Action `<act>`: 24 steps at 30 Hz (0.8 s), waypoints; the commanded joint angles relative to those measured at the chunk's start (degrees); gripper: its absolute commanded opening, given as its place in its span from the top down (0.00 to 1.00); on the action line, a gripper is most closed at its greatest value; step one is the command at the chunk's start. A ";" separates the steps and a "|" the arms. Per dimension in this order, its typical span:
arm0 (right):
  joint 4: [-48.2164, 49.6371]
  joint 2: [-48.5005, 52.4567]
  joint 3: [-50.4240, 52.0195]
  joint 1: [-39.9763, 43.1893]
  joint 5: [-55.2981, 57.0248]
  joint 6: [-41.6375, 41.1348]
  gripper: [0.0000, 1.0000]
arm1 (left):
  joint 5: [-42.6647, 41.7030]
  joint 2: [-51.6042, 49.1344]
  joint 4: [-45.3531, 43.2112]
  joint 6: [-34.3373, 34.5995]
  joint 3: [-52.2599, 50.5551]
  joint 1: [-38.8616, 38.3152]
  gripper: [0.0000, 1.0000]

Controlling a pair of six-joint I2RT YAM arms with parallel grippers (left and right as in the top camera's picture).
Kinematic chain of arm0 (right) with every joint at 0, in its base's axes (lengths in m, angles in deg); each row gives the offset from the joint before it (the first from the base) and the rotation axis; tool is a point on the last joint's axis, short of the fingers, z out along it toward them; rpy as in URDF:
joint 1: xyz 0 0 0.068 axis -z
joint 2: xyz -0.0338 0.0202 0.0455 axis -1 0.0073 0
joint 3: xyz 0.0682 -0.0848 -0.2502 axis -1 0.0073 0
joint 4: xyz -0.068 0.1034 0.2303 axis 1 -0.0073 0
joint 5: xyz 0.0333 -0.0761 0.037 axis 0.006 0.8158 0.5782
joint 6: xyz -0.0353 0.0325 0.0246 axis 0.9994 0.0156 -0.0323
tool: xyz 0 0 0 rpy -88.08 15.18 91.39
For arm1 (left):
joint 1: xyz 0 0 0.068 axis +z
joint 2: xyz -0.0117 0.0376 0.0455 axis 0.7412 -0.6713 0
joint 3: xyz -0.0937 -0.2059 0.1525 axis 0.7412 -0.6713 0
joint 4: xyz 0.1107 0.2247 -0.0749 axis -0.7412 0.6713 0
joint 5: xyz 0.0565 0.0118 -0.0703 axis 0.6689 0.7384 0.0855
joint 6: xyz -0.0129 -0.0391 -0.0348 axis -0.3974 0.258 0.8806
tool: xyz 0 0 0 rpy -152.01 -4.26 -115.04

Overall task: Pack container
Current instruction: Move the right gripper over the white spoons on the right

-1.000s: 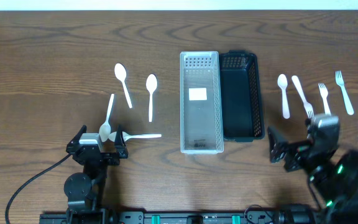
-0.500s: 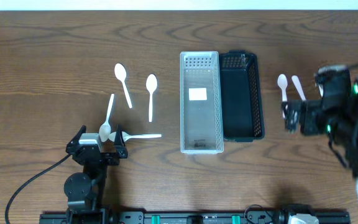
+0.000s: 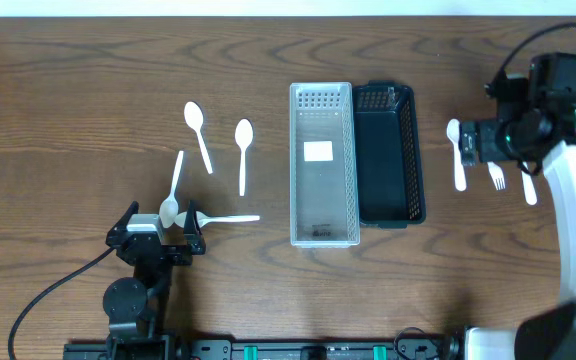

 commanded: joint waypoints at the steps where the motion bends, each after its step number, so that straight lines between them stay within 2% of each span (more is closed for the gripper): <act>1: 2.99 4.37 -0.22 0.48 -0.61 1.57 0.01 | -0.22 0.02 0.96 0.07 -1.53 0.26 0.02; 6: 4.55 11.89 -0.22 0.74 -0.63 -3.13 0.01 | -0.22 0.02 0.96 0.07 -1.53 0.26 0.02; 12: 7.50 19.41 -0.22 0.98 -0.63 -3.87 0.01 | -0.22 0.02 0.96 0.07 -1.53 0.26 0.02; 24: 13.75 23.96 -0.20 1.31 4.70 -8.17 0.01 | -0.22 0.02 0.96 0.07 -1.53 0.26 0.02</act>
